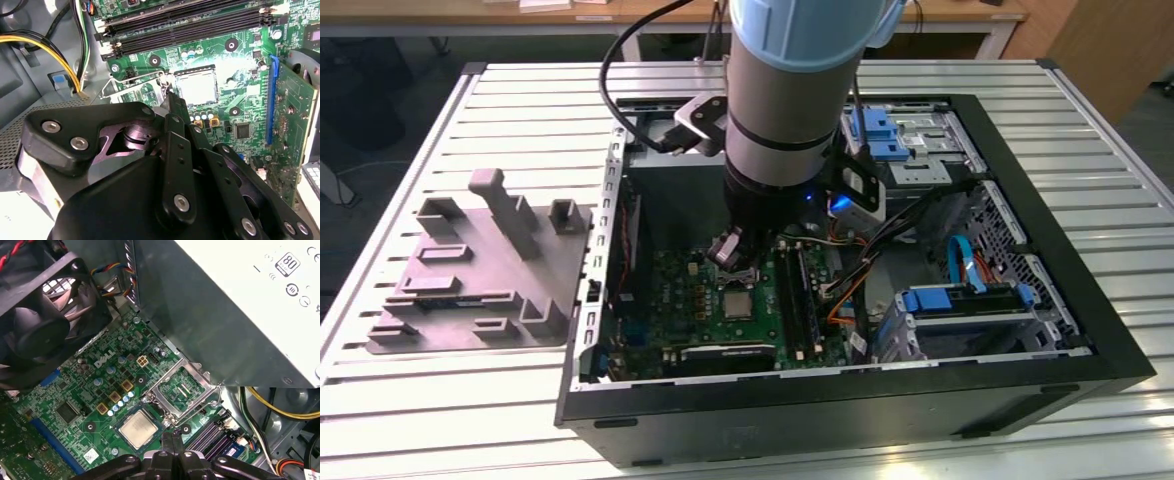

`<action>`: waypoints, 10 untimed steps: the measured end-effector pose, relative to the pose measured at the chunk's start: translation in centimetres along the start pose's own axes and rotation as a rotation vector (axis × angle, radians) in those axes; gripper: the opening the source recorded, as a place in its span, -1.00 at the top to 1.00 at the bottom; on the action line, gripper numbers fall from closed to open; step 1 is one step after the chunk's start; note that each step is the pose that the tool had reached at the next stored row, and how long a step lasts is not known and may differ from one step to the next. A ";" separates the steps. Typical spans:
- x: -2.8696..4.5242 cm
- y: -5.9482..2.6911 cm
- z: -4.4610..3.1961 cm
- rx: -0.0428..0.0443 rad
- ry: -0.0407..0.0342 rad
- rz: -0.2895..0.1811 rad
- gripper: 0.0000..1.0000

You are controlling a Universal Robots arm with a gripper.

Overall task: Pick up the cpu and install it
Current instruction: 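Close the cpu cover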

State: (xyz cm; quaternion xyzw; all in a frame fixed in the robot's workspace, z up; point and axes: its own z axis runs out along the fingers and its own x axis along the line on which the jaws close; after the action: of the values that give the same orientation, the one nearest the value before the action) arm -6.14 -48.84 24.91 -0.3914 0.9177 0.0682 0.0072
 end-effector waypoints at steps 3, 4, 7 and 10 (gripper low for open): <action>-0.22 -0.12 0.07 0.0000 0.0000 0.000 0.79; -0.32 -0.16 0.11 0.0000 0.0001 0.000 0.79; -0.42 -0.25 0.23 0.0000 -0.0001 0.000 0.79; -0.43 -0.27 0.30 0.0001 0.0003 0.000 0.79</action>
State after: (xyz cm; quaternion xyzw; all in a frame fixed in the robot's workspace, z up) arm -5.65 -48.68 24.61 -0.3914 0.9177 0.0680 0.0070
